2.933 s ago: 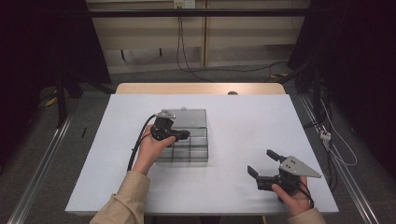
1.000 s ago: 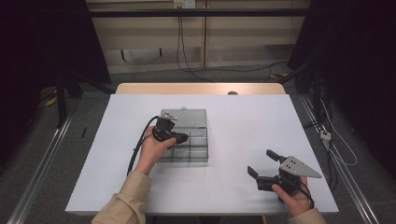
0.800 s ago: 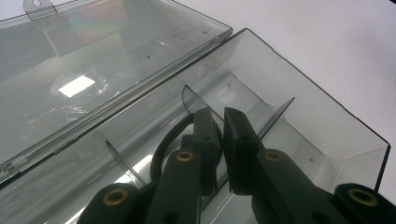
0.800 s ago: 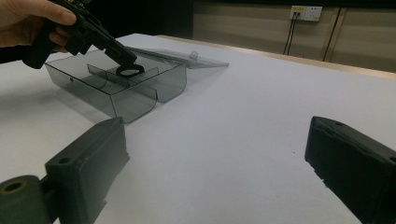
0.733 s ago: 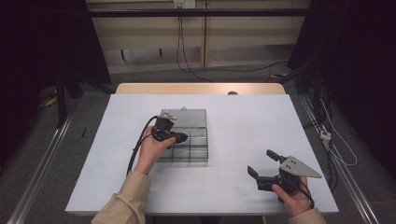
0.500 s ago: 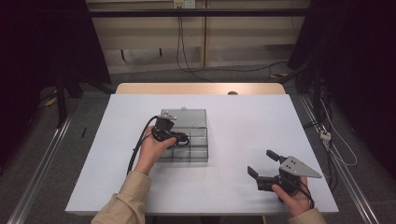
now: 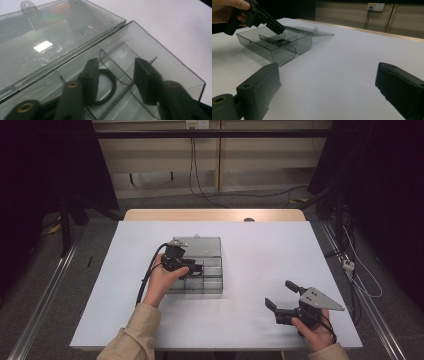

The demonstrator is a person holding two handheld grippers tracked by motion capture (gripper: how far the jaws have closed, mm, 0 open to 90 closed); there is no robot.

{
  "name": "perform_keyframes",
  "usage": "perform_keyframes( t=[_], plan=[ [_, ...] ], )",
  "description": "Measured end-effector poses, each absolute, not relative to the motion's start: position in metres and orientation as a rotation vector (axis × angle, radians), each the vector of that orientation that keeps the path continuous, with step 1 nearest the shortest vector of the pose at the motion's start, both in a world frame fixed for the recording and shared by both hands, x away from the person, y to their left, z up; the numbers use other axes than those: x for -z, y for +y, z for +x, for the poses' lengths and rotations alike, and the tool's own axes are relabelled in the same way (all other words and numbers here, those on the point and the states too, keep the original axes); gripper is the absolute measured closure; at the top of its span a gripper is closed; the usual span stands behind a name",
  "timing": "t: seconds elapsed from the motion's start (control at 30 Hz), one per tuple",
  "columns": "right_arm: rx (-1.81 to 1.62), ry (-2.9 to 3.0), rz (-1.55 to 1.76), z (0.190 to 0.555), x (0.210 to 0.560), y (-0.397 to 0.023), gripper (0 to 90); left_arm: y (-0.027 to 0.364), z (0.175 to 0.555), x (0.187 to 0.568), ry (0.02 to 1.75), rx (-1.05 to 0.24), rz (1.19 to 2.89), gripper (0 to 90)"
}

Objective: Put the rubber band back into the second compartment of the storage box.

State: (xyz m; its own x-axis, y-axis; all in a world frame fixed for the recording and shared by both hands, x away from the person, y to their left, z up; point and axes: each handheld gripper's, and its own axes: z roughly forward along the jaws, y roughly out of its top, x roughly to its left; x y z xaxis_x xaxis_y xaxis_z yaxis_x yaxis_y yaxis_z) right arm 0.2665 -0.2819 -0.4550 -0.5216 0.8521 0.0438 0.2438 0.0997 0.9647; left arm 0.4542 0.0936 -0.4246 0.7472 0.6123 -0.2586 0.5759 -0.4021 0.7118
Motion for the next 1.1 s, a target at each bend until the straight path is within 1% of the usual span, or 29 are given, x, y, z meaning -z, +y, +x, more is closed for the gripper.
perform_keyframes(
  t=[0.07,0.27,0.37,0.43,0.5,0.6,0.77,1.1],
  plan=[
    [-1.445,1.835,1.069,0.267,0.455,-0.282,5.4,0.095,0.453,0.421,0.895,-0.056,2.081,46.1],
    [-1.445,1.833,1.066,0.266,0.454,-0.282,5.4,0.098,0.447,0.412,0.894,-0.065,2.068,31.9],
    [-1.446,1.834,1.065,0.266,0.454,-0.282,5.4,0.101,0.444,0.410,0.897,-0.054,2.083,27.6],
    [-1.445,1.834,1.065,0.266,0.454,-0.283,5.4,0.104,0.442,0.408,0.897,-0.051,2.074,23.3],
    [-1.447,1.834,1.065,0.266,0.454,-0.283,5.4,0.109,0.439,0.406,0.892,-0.040,2.051,22.1],
    [-1.445,1.837,1.063,0.266,0.454,-0.283,5.4,0.113,0.435,0.402,0.889,-0.050,2.043,18.8],
    [-1.449,1.839,1.061,0.265,0.454,-0.283,5.4,0.120,0.425,0.398,0.873,-0.064,2.041,15.9],
    [-1.445,1.851,1.055,0.266,0.454,-0.280,5.4,0.145,0.405,0.395,0.860,-0.081,2.014,15.0]
  ],
)
